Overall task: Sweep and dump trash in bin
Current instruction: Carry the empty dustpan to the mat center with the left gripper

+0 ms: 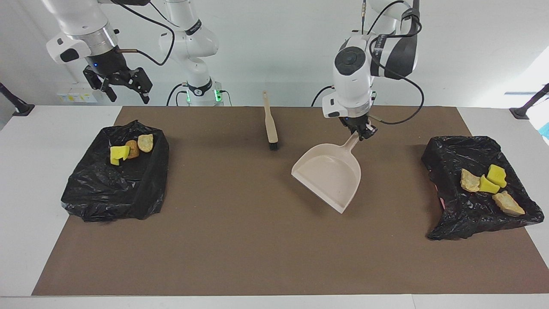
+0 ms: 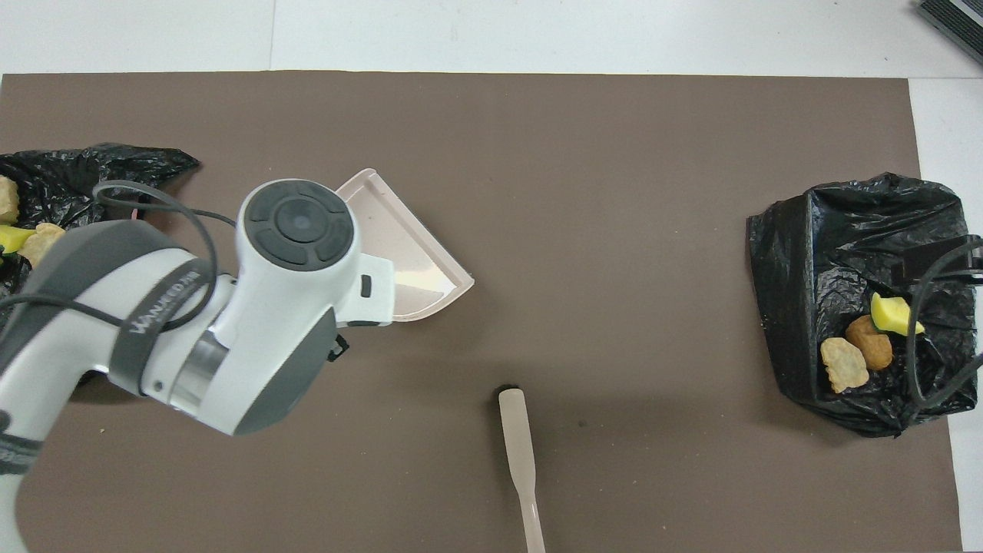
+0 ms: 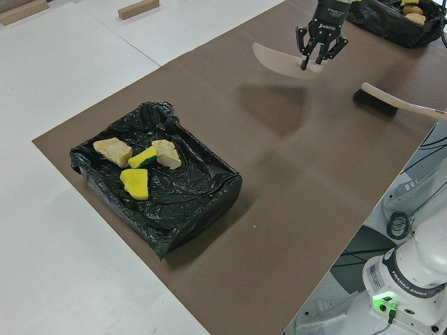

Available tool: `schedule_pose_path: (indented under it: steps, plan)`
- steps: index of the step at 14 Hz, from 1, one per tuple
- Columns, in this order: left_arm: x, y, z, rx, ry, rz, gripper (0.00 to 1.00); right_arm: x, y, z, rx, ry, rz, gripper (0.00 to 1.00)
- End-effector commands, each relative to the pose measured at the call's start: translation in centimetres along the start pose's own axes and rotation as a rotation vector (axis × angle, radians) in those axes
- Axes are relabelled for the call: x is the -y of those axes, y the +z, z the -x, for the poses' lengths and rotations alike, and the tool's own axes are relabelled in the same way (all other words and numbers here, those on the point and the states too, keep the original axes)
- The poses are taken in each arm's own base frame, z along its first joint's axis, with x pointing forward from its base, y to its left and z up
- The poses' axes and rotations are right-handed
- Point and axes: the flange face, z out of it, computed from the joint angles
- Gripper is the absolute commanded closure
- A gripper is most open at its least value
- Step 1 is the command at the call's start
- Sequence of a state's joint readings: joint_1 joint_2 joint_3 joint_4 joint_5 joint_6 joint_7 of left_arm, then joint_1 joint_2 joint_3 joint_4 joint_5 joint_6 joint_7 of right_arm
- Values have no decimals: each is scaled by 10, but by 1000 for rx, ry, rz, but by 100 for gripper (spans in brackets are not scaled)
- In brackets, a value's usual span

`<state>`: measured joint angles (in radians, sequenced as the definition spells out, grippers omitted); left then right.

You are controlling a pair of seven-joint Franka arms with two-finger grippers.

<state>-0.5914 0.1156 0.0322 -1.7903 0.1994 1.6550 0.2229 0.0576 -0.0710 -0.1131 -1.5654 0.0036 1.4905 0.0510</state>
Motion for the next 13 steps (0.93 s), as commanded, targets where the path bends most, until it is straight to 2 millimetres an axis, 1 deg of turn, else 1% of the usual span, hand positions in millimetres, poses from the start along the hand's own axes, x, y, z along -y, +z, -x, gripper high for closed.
schedule_pose_path:
  steps: [1,2,3,5,6,7,8,10,11,12,13]
  plan:
    - [-24,17,-28,-51,-107,72,100,4,-4,1,-6,-12,-26,0]
    - [-46,22,-42,-61,-161,70,100,2,-4,1,-6,-9,-24,0]
    - [-56,25,-49,-71,-224,88,100,2,-4,1,-6,-9,-24,0]
    - [-63,26,-56,-95,-295,158,100,2,-5,2,-7,-9,-25,0]
    - [-69,22,-60,-112,-344,177,100,2,-5,2,-7,-9,-25,0]
    - [-94,22,-70,-119,-376,176,100,2,-4,1,-6,-9,-24,0]
    - [-105,27,-81,-126,-416,181,100,2,-5,2,-7,-9,-25,0]
    - [-108,23,-92,-150,-442,230,100,2,-5,2,-7,-9,-25,0]
    - [-108,22,-96,-149,-477,243,100,2,-5,2,-7,-9,-25,0]
    - [-111,22,-105,-146,-533,245,100,2,-4,1,-6,-9,-24,0]
    - [-130,22,-120,-141,-540,235,100,2,-4,1,-6,-9,-24,0]
